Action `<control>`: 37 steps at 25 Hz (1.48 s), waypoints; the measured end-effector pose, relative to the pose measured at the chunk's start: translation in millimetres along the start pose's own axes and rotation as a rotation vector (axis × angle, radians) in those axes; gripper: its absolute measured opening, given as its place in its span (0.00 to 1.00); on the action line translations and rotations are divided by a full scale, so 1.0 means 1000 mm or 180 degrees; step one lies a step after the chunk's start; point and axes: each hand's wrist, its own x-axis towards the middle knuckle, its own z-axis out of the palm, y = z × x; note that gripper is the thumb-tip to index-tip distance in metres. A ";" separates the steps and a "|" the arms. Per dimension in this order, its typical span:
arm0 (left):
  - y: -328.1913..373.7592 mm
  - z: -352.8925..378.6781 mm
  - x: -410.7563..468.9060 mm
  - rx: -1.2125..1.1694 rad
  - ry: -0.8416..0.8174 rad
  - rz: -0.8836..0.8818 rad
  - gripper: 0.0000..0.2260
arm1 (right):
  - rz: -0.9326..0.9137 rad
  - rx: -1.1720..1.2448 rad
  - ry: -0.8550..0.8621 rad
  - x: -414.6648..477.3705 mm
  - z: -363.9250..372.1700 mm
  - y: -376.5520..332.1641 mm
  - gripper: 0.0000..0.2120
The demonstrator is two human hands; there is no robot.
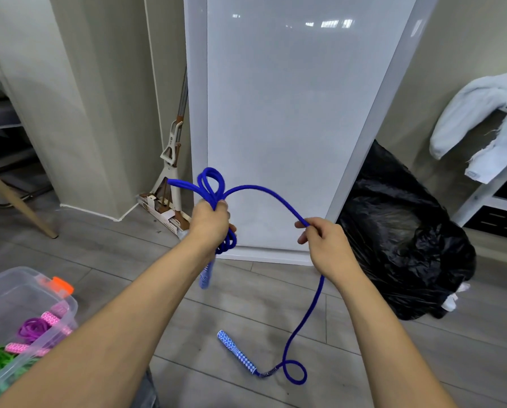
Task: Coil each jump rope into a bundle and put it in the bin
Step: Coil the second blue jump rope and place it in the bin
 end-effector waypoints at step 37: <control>0.022 -0.018 0.012 -0.2653 -0.0274 -0.0551 0.11 | -0.0056 0.0188 -0.1847 -0.025 0.033 -0.025 0.16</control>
